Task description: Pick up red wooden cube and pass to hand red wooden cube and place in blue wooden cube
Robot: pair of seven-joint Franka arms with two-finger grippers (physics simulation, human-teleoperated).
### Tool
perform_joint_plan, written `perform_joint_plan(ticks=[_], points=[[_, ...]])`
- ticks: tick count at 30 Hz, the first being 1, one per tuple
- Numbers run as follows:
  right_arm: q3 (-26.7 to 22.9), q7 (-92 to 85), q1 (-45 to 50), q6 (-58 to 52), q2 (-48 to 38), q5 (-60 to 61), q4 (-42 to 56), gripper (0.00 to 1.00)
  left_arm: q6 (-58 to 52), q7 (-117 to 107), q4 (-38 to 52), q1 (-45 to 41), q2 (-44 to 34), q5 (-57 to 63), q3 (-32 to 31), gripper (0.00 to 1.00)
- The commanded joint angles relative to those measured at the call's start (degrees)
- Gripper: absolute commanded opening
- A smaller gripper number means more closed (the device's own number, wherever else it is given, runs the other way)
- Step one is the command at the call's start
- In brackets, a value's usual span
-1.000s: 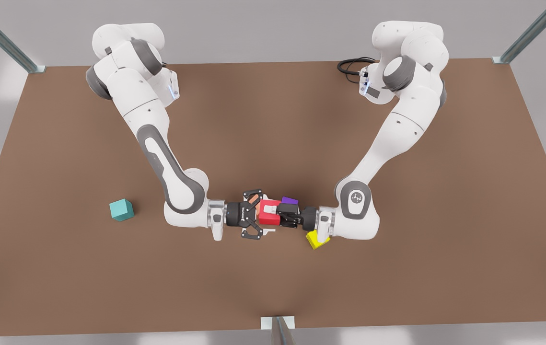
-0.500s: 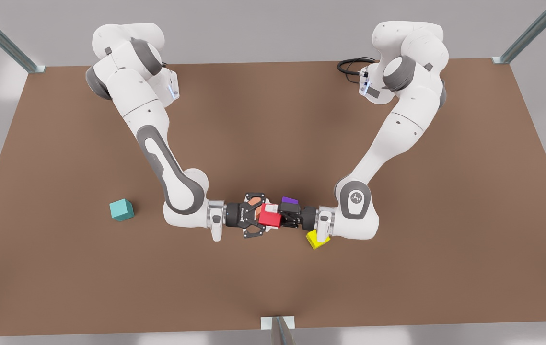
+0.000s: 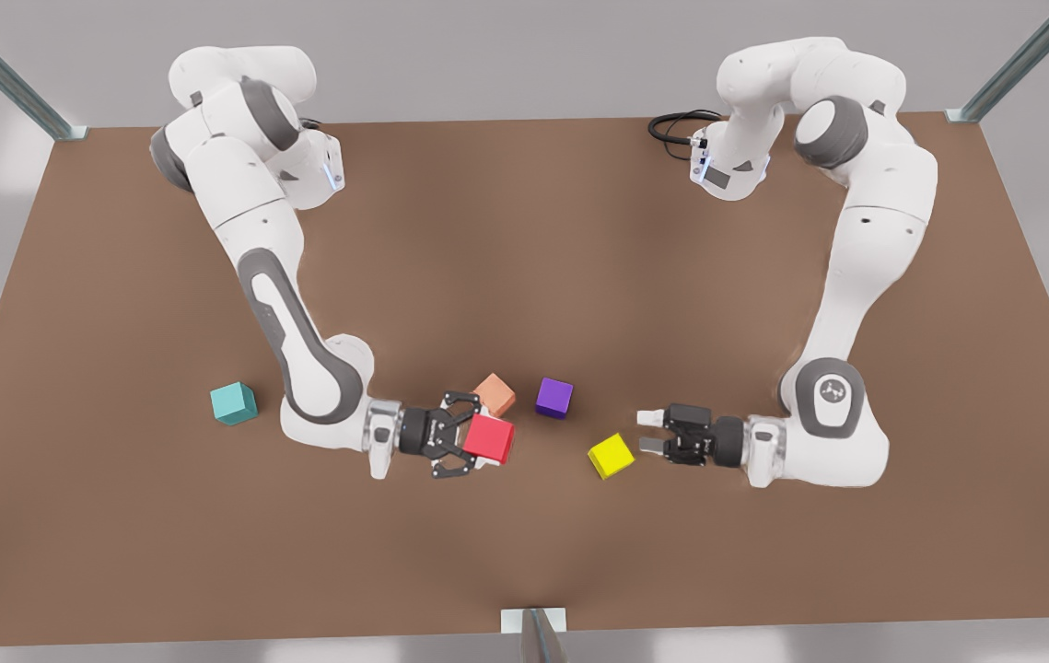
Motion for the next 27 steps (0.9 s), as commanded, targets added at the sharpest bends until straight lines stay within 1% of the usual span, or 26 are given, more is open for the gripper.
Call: perform_joint_plan(ticks=[1,2,3,5,6,7,8,9,10,11,12,13,14,16,18,19,21,25,27], points=[[-1.2,12.2,-4.3,-9.1,-0.3,-14.3,-2.6,0.58,-26.8,-29.2,4.6,1.1,-8.1,42.0,-0.3,1.0],[-6.2,20.3,-2.8,-9.3,-1.3,-19.9,-4.4,0.58,-28.6,-29.4,4.5,0.1,-11.3,54.5,-0.5,1.0],[-12.3,25.8,-0.5,-9.7,-2.0,-23.8,-4.4,0.58,-30.0,-29.6,4.6,0.8,-12.8,59.1,-0.8,1.0],[-19.4,30.0,2.9,-11.2,-2.9,-28.2,-4.6,0.58,-34.7,-29.7,4.6,2.7,-15.7,60.0,-1.2,1.0],[-22.1,33.7,4.7,-12.1,-4.8,-31.6,-4.5,0.58,-32.2,-29.0,3.2,2.6,-17.8,59.2,0.8,1.0],[-23.6,40.9,5.6,-14.0,-7.6,-37.2,-4.2,0.58,-21.6,-25.2,-13.3,-13.4,-31.5,49.6,25.3,1.0],[-23.8,45.9,5.6,-15.2,-9.5,-42.1,-4.3,0.58,-13.4,-25.3,-25.2,-25.3,-39.7,41.5,40.8,1.0],[-24.7,52.7,5.7,-15.5,-9.9,-50.4,-4.2,0.58,-14.6,-25.3,-25.8,-26.7,-39.9,41.0,40.8,1.0],[-24.8,59.6,5.7,-16.1,-10.5,-55.3,-4.2,0.58,-16.1,-25.4,-24.4,-26.4,-38.9,40.9,39.8,1.0],[-24.6,67.5,5.7,-16.7,-11.0,-64.2,-4.1,0.58,-15.9,-25.4,-24.4,-26.4,-38.8,40.2,39.7,1.0],[-24.5,73.5,5.7,-16.8,-11.9,-70.1,-4.3,0.58,-15.9,-25.4,-24.4,-26.2,-38.3,38.8,39.7,1.0],[-24.5,80.1,5.7,-19.0,-13.1,-73.3,-4.9,0.58,-15.9,-25.4,-24.4,-26.3,-37.6,38.9,39.7,1.0],[-24.5,82.7,5.3,-20.6,-14.0,-78.0,-5.6,0.58,-16.8,-25.4,-24.4,-26.5,-37.7,38.9,39.4,1.0],[-27.5,82.9,4.9,-21.0,-15.1,-79.5,-7.4,0.59,-18.2,-25.4,-24.4,-26.5,-37.6,38.9,39.4,1.0],[-28.8,83.0,4.8,-21.2,-18.3,-79.7,-11.8,0.59,-18.1,-25.4,-24.4,-26.3,-37.5,38.9,39.4,1.0],[-29.9,83.0,4.7,-21.0,-20.0,-81.8,-13.7,0.59,-18.1,-25.4,-24.4,-26.5,-37.5,38.9,39.4,1.0],[-30.3,83.0,4.4,-20.3,-21.9,-84.3,-15.2,0.59,-18.2,-25.4,-24.5,-26.5,-36.8,38.9,39.4,1.0],[-31.0,82.9,4.3,-9.7,-26.8,-87.5,-25.2,0.59,-18.5,-25.3,-24.6,-26.5,-36.8,38.9,39.4,1.0],[-31.0,82.9,4.0,-6.1,-27.4,-88.9,-28.0,0.59,-18.4,-25.3,-24.6,-26.5,-36.6,38.9,39.4,1.0]])
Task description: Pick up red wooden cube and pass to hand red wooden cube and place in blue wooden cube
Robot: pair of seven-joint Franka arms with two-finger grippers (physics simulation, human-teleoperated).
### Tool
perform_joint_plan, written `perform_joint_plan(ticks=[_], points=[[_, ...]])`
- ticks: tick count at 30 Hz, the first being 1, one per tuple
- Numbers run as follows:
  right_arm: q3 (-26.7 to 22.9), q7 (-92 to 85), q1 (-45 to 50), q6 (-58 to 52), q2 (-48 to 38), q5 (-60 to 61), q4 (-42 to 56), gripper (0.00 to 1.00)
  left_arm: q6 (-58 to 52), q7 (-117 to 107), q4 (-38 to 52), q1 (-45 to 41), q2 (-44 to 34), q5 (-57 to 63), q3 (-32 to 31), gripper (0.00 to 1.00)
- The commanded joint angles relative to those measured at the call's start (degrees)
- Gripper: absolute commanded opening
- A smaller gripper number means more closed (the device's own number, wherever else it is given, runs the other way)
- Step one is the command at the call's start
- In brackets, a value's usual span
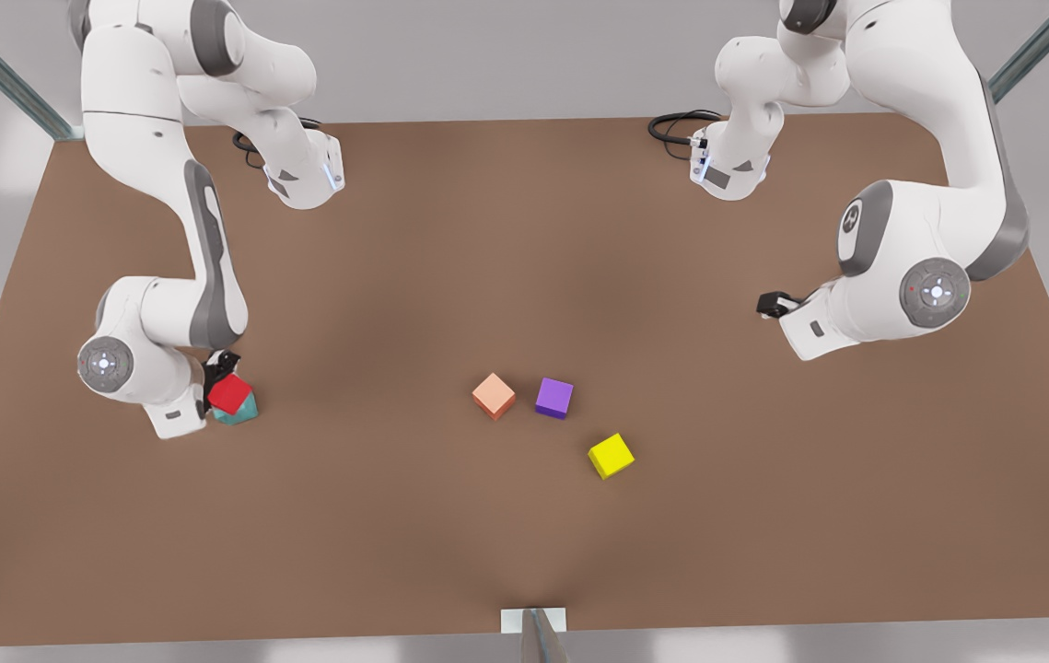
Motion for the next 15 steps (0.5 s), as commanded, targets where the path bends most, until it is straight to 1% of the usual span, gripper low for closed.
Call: perform_joint_plan(ticks=[1,5,9,15], points=[[0.0,25.9,-0.7,4.1,-0.7,-1.6,-2.3,0.59,-0.3,-5.3,0.0,0.1,0.0,0.0,0.0,1.0],[0.0,25.6,-2.2,4.2,-1.2,-3.3,-4.0,0.59,-0.2,-5.3,0.1,0.2,0.2,0.0,0.0,1.0],[0.1,26.0,-2.0,5.6,0.3,-2.9,-4.0,0.59,-0.5,-5.2,0.1,0.6,0.2,0.0,0.1,1.0],[0.2,25.9,-2.2,5.7,1.7,-1.0,-6.5,0.59,-0.5,-5.2,0.1,0.7,0.2,-0.1,0.0,1.0]])
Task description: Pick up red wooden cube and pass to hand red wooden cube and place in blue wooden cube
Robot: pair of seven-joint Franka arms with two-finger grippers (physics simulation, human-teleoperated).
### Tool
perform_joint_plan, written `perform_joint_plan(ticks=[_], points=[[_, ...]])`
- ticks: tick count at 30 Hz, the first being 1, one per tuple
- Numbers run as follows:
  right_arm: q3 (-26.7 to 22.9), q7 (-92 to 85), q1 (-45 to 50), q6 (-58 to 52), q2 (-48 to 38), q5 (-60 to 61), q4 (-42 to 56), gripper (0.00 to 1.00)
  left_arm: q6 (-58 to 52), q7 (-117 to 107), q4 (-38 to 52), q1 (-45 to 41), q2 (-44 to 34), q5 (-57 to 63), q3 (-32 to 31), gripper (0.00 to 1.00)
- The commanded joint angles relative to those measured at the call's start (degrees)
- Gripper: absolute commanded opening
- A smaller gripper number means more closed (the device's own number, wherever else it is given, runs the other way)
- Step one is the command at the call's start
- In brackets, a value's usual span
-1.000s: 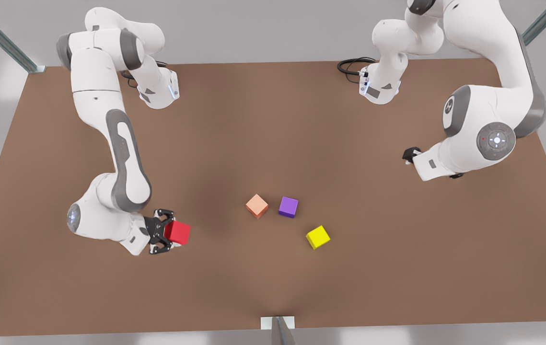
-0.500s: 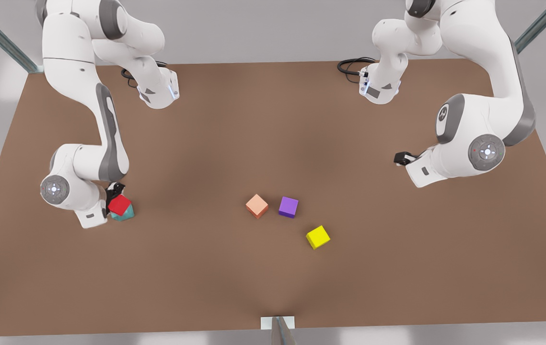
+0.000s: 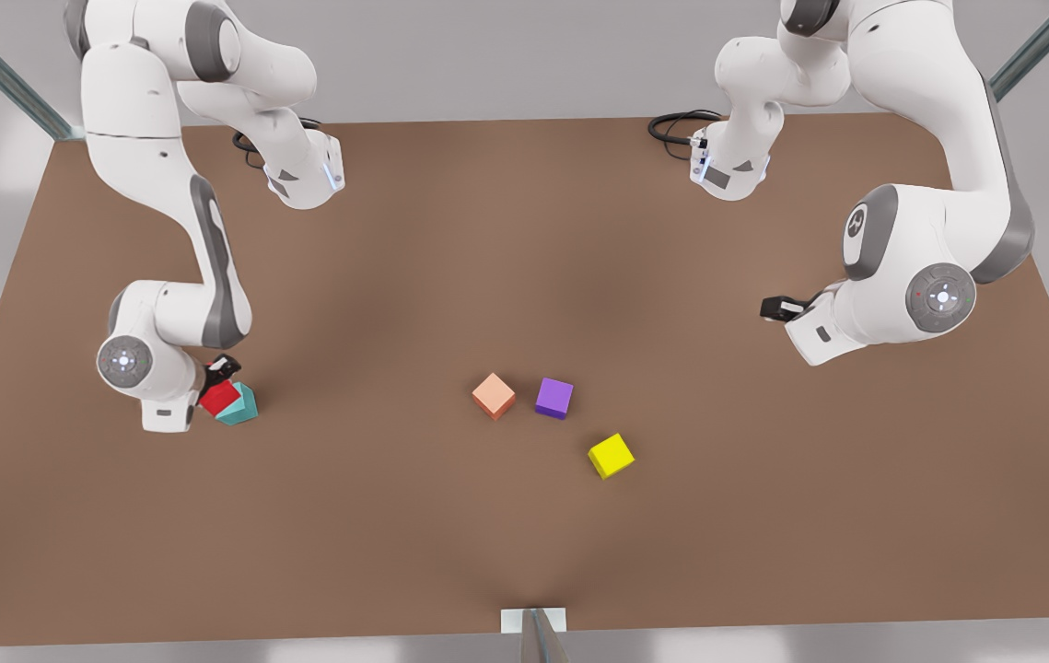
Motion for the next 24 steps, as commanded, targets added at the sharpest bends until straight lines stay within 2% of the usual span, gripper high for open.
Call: perform_joint_plan(ticks=[1,20,21,22,24], points=[[0.0,6.6,0.0,-2.9,0.1,4.2,-0.4,0.59,0.0,-2.2,0.0,0.0,0.0,0.0,0.0,1.0],[0.1,6.0,-1.3,-1.2,3.6,7.0,-1.5,0.6,-1.9,-2.0,0.1,0.8,0.2,0.1,-0.8,1.0],[0.1,6.0,-1.3,-1.3,3.6,7.7,-1.6,0.94,-1.8,-2.1,0.1,0.8,0.3,0.1,-0.8,1.0],[0.1,6.0,-1.3,-1.3,3.6,8.7,-1.6,1.0,-1.8,-2.1,0.1,0.8,0.3,0.1,-0.7,1.0],[0.1,5.9,-1.3,-1.3,3.8,8.9,-1.6,1.0,-1.9,-2.2,0.1,0.8,0.3,0.1,-0.7,1.0]])
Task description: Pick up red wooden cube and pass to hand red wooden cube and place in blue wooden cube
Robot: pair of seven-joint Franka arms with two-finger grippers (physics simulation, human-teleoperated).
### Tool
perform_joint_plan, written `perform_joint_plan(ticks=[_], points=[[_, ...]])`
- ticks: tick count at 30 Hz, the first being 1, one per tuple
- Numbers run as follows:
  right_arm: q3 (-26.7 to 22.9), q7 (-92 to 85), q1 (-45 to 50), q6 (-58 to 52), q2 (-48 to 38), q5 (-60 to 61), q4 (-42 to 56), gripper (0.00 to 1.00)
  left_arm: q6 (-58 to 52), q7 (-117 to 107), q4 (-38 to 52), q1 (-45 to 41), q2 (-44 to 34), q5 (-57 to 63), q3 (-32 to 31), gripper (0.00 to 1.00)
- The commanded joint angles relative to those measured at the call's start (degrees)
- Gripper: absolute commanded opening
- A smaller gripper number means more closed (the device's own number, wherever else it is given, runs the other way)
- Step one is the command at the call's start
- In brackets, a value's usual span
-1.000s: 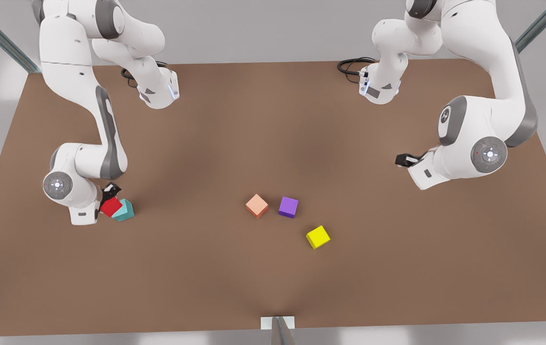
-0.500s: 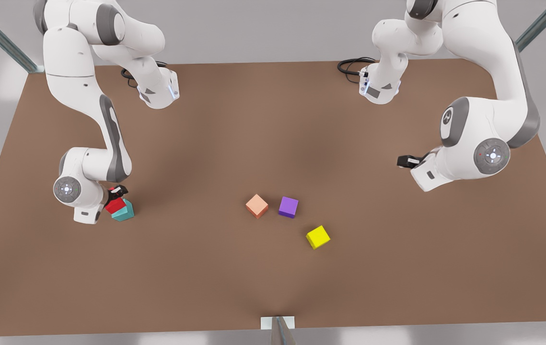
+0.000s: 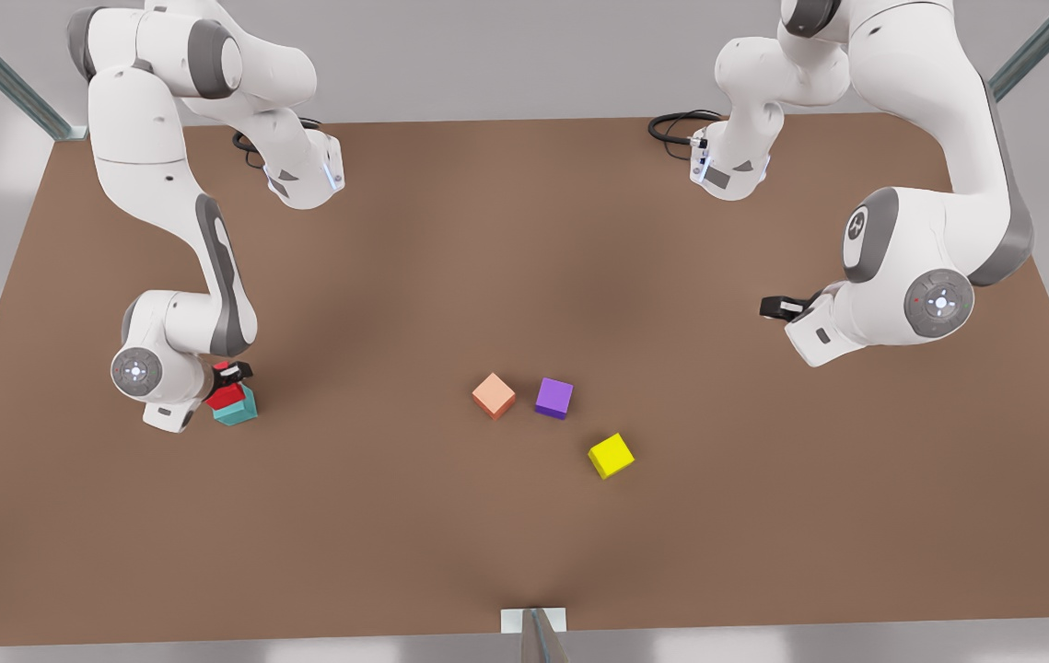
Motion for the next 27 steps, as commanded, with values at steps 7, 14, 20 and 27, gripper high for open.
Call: perform_joint_plan(ticks=[7,14,20,27], points=[[0.1,-9.4,0.0,-3.1,0.1,6.6,0.0,1.0,1.1,-0.8,0.1,-0.3,0.0,0.6,0.0,1.0],[0.1,-11.0,-0.3,-3.9,0.2,6.7,1.4,1.0,1.5,-0.8,0.0,-0.1,0.5,0.5,0.0,1.0],[0.1,-11.7,-0.5,-4.0,0.2,6.7,1.9,1.0,1.4,-0.7,0.1,0.0,0.5,0.5,0.0,1.0],[0.1,-11.6,-0.4,-6.7,0.2,6.6,6.5,1.0,1.5,-0.7,0.1,0.1,0.5,0.6,0.1,1.0]])
